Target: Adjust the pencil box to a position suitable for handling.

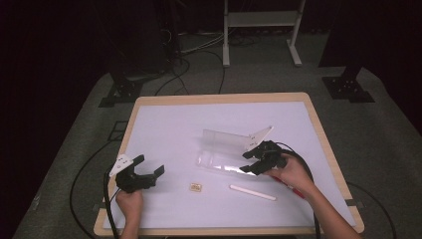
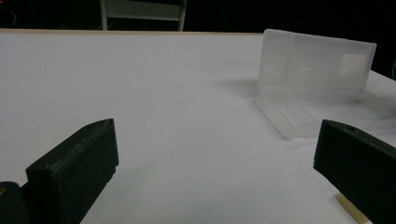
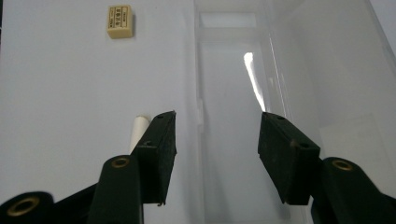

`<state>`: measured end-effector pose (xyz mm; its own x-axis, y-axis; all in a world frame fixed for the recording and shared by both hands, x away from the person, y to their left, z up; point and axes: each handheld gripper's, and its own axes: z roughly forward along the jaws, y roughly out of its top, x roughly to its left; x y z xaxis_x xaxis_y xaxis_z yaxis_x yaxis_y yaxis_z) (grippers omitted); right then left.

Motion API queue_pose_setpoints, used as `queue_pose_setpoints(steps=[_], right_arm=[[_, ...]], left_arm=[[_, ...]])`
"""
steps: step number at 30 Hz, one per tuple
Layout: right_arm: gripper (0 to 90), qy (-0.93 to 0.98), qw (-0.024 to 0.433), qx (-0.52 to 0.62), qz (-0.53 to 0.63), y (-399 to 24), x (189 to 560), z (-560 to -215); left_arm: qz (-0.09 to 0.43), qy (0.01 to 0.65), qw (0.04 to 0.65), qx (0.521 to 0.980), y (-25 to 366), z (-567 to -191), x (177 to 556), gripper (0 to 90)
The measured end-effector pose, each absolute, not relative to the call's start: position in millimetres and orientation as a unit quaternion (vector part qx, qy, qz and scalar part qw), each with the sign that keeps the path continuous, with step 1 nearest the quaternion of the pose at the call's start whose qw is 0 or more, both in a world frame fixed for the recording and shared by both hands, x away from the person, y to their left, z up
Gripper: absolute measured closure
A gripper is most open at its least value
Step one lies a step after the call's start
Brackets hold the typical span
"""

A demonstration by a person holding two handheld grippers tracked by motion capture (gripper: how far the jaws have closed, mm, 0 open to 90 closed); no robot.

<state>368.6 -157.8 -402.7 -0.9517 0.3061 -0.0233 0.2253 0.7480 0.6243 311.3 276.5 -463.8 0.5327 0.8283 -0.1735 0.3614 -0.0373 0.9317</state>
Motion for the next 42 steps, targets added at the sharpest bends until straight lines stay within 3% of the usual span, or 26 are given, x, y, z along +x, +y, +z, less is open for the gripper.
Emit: queue_pose_setpoints(steps=[42], right_arm=[[40.0,0.914,0.078,0.215,0.336,-223.7,343.5,-403.4]], left_arm=[[0.215,0.433,0.542,0.688,275.2,-463.8,310.6,0.0]])
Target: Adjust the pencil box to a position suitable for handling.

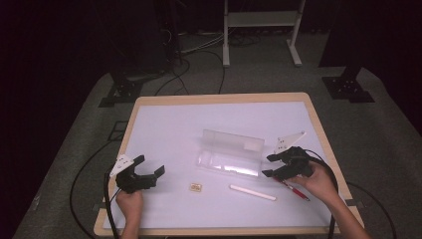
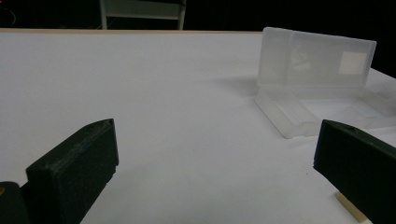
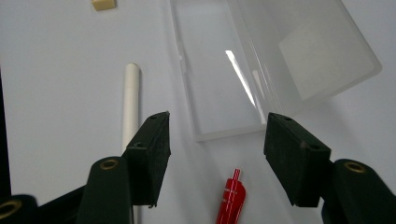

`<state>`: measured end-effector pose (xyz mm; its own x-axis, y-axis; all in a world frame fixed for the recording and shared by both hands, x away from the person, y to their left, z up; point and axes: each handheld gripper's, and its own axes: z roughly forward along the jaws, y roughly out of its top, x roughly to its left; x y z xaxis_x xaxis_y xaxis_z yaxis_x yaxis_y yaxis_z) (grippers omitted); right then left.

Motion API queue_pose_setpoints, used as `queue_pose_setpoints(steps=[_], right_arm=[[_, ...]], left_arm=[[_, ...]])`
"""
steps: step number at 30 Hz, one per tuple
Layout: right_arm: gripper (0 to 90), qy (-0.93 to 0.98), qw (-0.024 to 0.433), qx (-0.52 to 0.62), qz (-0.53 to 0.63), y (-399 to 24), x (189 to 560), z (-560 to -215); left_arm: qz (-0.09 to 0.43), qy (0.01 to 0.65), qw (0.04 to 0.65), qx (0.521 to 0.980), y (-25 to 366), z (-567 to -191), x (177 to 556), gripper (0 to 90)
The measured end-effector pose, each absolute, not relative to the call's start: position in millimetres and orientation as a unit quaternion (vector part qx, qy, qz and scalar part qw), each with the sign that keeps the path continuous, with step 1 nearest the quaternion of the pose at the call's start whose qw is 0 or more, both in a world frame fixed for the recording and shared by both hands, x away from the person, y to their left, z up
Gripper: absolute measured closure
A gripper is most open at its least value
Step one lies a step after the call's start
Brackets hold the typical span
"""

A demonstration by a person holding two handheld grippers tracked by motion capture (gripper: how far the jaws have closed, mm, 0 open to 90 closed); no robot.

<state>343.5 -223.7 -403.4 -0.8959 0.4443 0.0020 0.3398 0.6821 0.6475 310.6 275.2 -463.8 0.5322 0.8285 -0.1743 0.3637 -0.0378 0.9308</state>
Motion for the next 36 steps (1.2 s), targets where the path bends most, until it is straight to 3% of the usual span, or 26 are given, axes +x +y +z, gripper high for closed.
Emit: queue_pose_setpoints(steps=[36], right_arm=[[40.8,0.906,0.086,0.244,0.334,-255.8,328.5,-416.2]], left_arm=[[0.216,0.431,0.540,0.690,275.0,-463.7,310.4,0.0]])
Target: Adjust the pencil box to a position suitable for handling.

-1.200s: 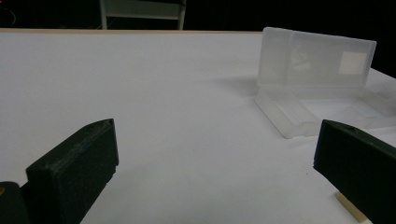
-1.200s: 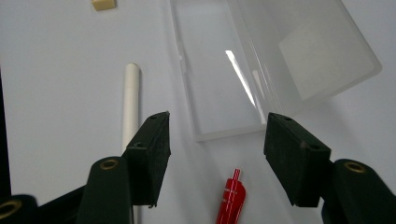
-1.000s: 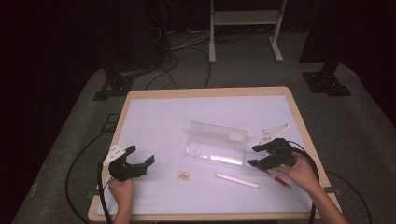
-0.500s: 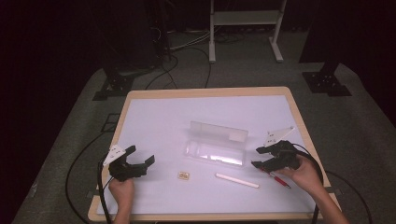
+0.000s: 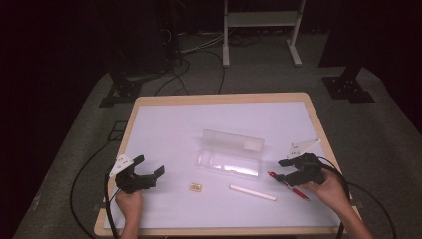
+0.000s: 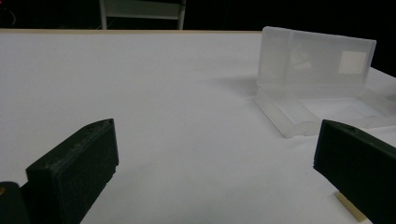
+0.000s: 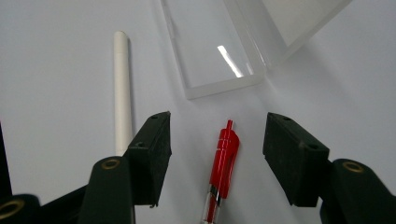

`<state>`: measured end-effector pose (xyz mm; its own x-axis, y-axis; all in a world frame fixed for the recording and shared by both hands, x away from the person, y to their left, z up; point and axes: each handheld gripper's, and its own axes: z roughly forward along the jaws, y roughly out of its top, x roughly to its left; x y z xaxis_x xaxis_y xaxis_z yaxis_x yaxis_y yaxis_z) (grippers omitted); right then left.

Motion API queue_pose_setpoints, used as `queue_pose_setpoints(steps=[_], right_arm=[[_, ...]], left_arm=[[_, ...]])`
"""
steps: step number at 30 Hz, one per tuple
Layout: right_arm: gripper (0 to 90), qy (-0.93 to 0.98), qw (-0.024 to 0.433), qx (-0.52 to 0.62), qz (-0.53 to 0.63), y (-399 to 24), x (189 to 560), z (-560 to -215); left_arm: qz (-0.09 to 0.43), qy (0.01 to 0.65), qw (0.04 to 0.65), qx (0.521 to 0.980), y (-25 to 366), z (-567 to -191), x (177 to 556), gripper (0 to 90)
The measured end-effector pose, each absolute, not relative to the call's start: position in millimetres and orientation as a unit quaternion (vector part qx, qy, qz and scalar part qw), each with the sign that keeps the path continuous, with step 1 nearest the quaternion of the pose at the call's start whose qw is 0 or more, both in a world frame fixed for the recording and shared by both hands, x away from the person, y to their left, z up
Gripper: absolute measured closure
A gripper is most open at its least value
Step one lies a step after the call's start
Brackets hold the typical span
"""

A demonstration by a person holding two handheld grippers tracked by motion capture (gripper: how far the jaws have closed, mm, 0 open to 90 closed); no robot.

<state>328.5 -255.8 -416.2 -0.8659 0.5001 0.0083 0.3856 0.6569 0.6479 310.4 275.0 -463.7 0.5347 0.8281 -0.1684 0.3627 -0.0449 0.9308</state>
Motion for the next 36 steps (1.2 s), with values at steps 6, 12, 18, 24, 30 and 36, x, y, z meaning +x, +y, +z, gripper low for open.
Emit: queue_pose_setpoints(steps=[6,12,18,24,30,36], right_arm=[[41.0,0.903,0.084,0.252,0.336,-261.3,325.0,-419.2],[42.3,0.902,0.085,0.257,0.336,-266.0,322.2,-421.8],[43.4,0.900,0.083,0.263,0.337,-270.6,319.8,-426.4],[45.5,0.899,0.078,0.270,0.336,-274.7,315.6,-433.5],[48.5,0.900,0.076,0.272,0.332,-275.5,313.6,-439.1],[51.4,0.901,0.075,0.274,0.328,-277.2,311.1,-443.7]], left_arm=[[0.215,0.431,0.540,0.690,275.1,-463.7,310.3,0.0],[0.215,0.432,0.540,0.690,275.1,-463.7,310.3,0.0],[0.216,0.431,0.540,0.690,275.1,-463.7,310.1,0.0],[0.216,0.432,0.540,0.690,275.0,-463.6,310.1,0.0],[0.216,0.431,0.540,0.690,275.2,-463.6,310.2,0.0],[0.216,0.432,0.541,0.689,275.2,-463.7,310.1,0.0]])
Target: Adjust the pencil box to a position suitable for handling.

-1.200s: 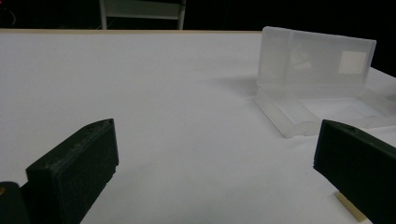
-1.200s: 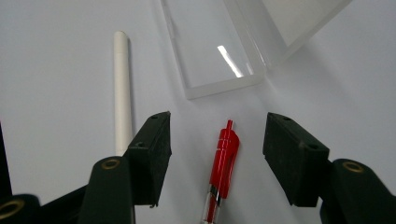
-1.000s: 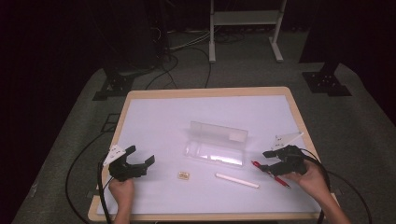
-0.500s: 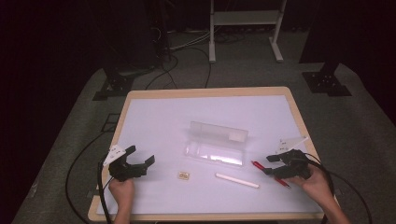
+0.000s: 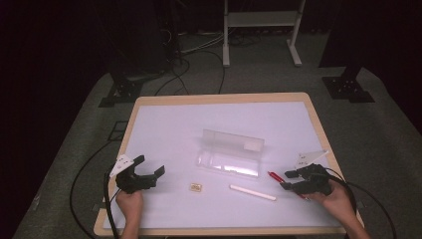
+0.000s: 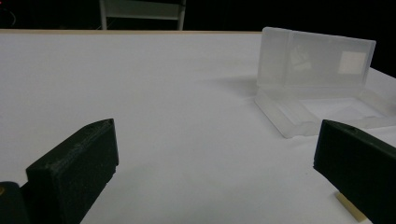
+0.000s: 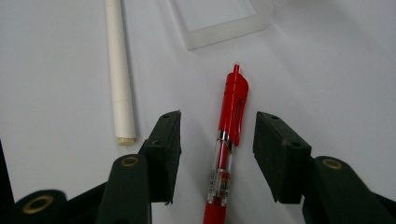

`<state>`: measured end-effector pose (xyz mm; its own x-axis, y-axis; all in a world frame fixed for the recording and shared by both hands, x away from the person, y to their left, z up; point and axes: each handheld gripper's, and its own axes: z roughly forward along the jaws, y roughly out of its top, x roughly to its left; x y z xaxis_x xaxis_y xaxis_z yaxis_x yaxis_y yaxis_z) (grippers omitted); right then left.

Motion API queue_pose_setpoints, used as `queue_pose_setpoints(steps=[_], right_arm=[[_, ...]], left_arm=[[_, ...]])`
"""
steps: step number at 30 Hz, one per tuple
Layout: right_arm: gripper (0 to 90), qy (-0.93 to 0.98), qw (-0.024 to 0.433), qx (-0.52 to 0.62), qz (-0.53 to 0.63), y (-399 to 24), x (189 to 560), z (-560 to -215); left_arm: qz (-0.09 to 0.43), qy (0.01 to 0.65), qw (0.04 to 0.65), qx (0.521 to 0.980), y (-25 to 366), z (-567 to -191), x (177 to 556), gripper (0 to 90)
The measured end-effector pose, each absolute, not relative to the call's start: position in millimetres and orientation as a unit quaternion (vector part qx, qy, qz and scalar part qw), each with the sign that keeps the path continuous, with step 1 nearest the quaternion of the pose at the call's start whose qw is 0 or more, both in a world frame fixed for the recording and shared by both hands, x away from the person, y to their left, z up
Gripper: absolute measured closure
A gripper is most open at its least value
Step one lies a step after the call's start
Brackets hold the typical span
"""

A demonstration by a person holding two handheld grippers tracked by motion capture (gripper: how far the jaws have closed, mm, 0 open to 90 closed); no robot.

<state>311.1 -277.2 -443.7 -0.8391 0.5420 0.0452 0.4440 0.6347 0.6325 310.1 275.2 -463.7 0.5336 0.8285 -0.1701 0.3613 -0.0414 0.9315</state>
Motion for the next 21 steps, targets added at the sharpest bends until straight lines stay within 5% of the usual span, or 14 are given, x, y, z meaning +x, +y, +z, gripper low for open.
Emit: queue_pose_setpoints(steps=[21], right_arm=[[63.7,0.901,0.079,0.285,0.317,-286.4,304.2,-454.2]], left_arm=[[0.216,0.432,0.541,0.688,275.2,-463.7,310.1,0.0]])
